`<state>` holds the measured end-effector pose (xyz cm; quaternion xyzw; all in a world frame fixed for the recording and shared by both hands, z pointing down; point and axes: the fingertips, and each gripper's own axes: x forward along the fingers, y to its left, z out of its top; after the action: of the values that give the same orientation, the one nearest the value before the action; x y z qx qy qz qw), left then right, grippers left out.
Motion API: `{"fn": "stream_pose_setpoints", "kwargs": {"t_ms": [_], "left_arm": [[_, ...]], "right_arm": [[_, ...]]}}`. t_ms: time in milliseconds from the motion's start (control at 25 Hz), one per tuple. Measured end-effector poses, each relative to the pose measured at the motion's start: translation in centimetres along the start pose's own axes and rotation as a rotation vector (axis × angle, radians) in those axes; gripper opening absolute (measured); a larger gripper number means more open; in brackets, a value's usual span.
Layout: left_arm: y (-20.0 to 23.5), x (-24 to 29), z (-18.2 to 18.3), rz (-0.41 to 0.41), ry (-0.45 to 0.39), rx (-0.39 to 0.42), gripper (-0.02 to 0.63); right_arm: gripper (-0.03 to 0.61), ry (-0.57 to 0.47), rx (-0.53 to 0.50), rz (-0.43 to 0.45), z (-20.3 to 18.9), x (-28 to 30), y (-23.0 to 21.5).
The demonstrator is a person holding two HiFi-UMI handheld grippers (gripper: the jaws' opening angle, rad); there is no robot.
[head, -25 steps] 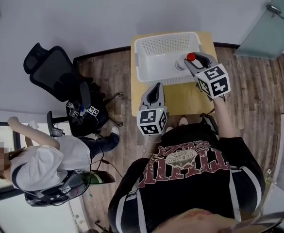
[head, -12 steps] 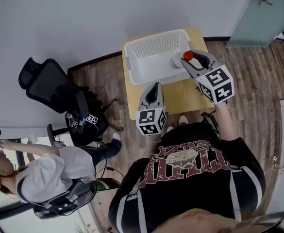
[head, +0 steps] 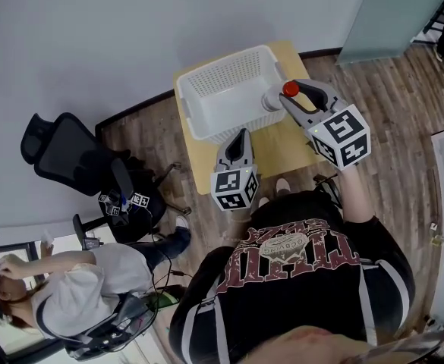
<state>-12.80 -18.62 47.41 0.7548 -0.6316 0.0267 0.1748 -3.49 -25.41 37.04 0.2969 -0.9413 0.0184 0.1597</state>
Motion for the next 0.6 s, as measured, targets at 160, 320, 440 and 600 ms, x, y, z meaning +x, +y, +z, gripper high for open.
{"fn": "stream_pose_setpoints", "kwargs": {"t_ms": [160,320,440,600], "left_arm": [[-0.8,0.8,0.0,-0.038,0.011,0.007,0.032],[-1.7,1.3,-0.3,-0.066,0.024,0.012,0.032],[-2.5,1.6,-0.5,-0.084,0.034,0.015,0.032],[-2.7,1.9,-0.6,-0.090,0.042,0.016,0.032]], "right_arm": [[0.160,0.005,0.001,-0.022,-0.1,-1.1,-0.2],[0.160,0.004,0.012,-0.027,-0.5,-2.4,-0.1],[0.158,-0.002,0.031,-0.028,-0.7,-3.4,-0.1],[0.158,0.007,0.031,-0.031,-0.9,-3.8,-0.2]]}}
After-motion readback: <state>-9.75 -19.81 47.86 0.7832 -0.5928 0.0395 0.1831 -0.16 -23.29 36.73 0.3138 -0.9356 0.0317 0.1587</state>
